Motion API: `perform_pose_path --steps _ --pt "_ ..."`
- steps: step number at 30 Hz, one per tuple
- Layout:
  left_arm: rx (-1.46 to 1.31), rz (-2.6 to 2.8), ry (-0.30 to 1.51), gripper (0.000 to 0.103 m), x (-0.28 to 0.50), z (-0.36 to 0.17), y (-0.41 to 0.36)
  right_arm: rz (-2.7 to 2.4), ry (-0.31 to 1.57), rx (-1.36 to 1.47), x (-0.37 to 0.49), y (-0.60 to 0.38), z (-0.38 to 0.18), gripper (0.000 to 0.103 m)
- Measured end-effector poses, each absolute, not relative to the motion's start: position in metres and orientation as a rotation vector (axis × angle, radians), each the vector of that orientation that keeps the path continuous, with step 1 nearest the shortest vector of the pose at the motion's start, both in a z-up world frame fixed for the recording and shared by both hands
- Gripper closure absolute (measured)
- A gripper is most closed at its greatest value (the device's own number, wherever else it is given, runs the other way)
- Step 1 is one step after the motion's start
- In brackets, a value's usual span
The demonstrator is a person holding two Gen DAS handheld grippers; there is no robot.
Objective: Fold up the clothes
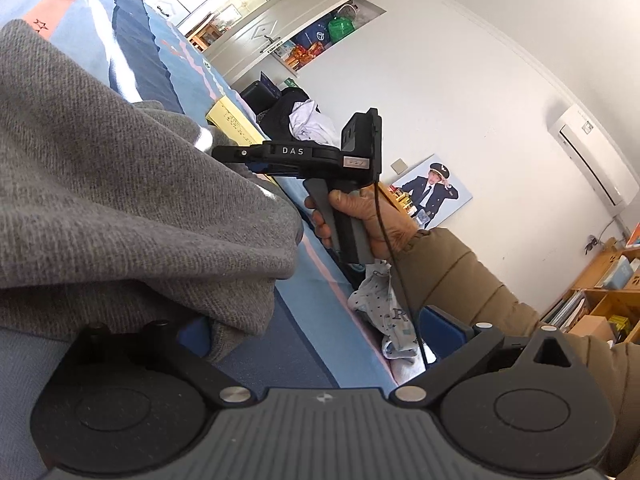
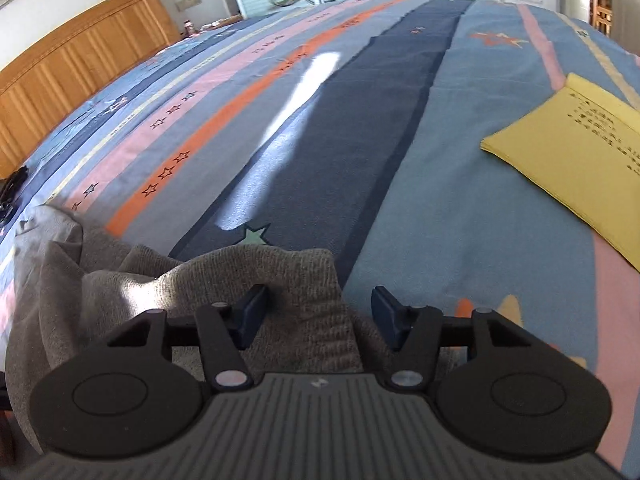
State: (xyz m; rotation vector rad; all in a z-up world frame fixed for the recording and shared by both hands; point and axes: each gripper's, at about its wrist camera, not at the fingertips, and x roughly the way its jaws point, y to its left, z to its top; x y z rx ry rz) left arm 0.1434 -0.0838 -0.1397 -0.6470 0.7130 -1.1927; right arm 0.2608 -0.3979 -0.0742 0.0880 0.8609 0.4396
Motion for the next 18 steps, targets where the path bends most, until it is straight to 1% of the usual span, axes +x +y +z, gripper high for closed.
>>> perform_pose_path --steps 3,5,6,9,14,18 --pt "-0.668 -1.197 0.713 0.001 0.143 -0.141 -0.081 0.469 0.843 0.085 0.264 -0.396 -0.075 0.039" --pt "-0.677 -1.199 0.715 0.001 0.144 -0.142 -0.080 0.499 0.844 0.113 0.266 -0.396 -0.076 0.043" --pt "-0.680 -1.201 0.715 0.001 0.144 -0.142 -0.079 0.506 0.844 0.122 0.266 -0.396 -0.076 0.054" --pt "-0.679 -1.201 0.717 0.001 0.143 -0.140 -0.079 0.476 0.814 0.093 0.259 -0.390 -0.069 0.073" --pt "-0.680 -1.201 0.717 0.001 0.144 -0.140 -0.078 0.376 0.666 0.030 0.221 -0.369 -0.036 0.075" --pt "-0.688 -1.209 0.712 0.001 0.144 -0.139 -0.076 0.194 0.650 0.026 0.191 -0.362 -0.005 0.076"
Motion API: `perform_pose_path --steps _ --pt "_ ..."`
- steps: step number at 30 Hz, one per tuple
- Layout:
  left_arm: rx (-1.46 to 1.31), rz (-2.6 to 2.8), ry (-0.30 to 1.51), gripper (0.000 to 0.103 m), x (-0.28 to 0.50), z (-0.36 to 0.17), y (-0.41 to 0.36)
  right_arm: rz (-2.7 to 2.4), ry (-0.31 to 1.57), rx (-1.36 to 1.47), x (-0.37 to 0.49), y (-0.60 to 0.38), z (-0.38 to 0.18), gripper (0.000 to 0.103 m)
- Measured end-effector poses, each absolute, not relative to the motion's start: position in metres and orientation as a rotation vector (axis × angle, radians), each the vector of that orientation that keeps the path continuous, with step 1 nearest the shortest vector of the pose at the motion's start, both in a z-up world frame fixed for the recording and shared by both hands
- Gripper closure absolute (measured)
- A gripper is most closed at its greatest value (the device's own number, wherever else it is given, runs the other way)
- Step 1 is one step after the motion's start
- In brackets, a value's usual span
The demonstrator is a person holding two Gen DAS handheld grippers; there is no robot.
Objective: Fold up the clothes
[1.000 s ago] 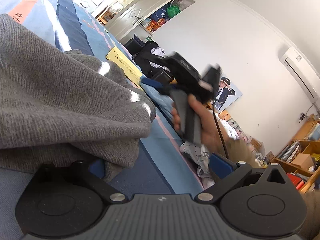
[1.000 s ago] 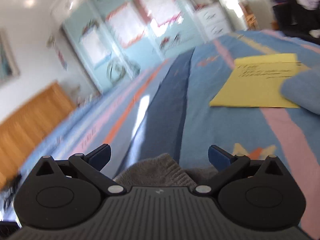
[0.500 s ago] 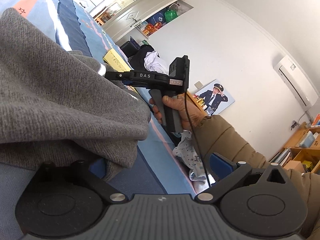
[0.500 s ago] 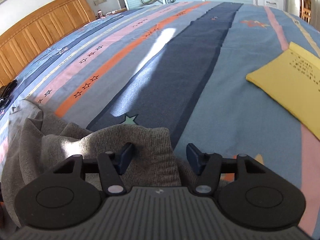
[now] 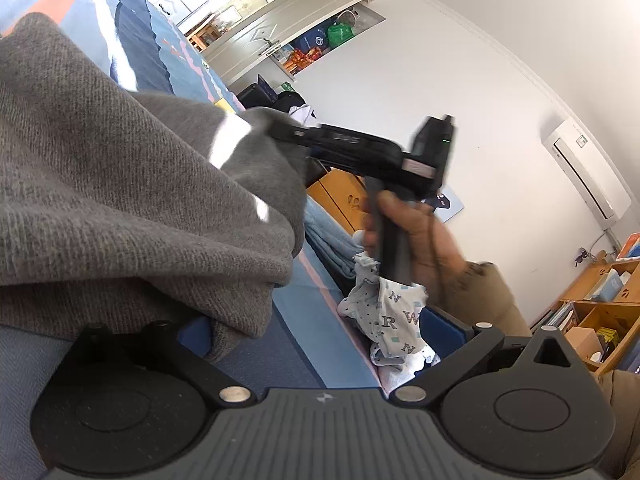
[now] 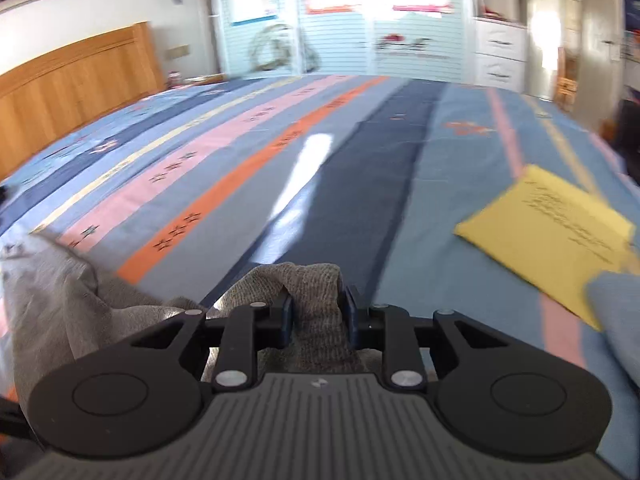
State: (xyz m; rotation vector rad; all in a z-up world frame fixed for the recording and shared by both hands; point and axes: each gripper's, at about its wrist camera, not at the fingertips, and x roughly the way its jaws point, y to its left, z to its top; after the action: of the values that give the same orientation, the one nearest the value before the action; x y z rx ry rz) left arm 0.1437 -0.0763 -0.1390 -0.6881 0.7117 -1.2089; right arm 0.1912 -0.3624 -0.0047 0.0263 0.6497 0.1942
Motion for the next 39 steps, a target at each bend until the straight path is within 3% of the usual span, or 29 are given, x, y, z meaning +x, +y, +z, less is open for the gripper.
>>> perform_pose_path --steps 3,7,12,14,15,16,22,24,31,39 --pt "-0.686 -1.211 0.718 0.001 0.144 -0.139 -0.076 0.081 0.699 0.009 0.184 -0.372 0.006 0.076" --pt "-0.680 -1.215 0.722 0.001 0.145 -0.138 -0.075 -0.028 0.855 -0.016 0.201 -0.396 -0.032 0.076" --pt "-0.687 -1.218 0.728 0.001 0.147 -0.137 -0.076 -0.060 0.869 0.123 0.208 -0.414 -0.073 0.075" --pt "-0.692 -1.219 0.729 0.001 0.148 -0.137 -0.076 -0.081 0.870 0.142 0.209 -0.418 -0.075 0.060" --pt "-0.697 -1.219 0.730 0.001 0.149 -0.137 -0.076 -0.090 0.859 0.153 0.208 -0.422 -0.074 0.042" --pt "-0.703 -1.220 0.730 0.001 0.149 -0.137 -0.075 -0.098 0.846 0.164 0.206 -0.425 -0.072 0.033" --pt "-0.758 -1.226 0.734 0.001 0.152 -0.143 -0.073 -0.191 0.622 0.402 0.147 -0.438 -0.047 0.028" --pt "-0.759 -1.226 0.736 0.001 0.153 -0.144 -0.073 -0.208 0.572 0.496 0.120 -0.442 -0.045 0.018" --pt "-0.764 -1.225 0.739 0.001 0.154 -0.145 -0.073 -0.179 0.651 0.653 0.082 -0.442 -0.082 0.018" --pt "-0.767 -1.226 0.741 0.001 0.154 -0.145 -0.073 -0.089 0.572 0.843 0.088 -0.444 -0.110 0.017"
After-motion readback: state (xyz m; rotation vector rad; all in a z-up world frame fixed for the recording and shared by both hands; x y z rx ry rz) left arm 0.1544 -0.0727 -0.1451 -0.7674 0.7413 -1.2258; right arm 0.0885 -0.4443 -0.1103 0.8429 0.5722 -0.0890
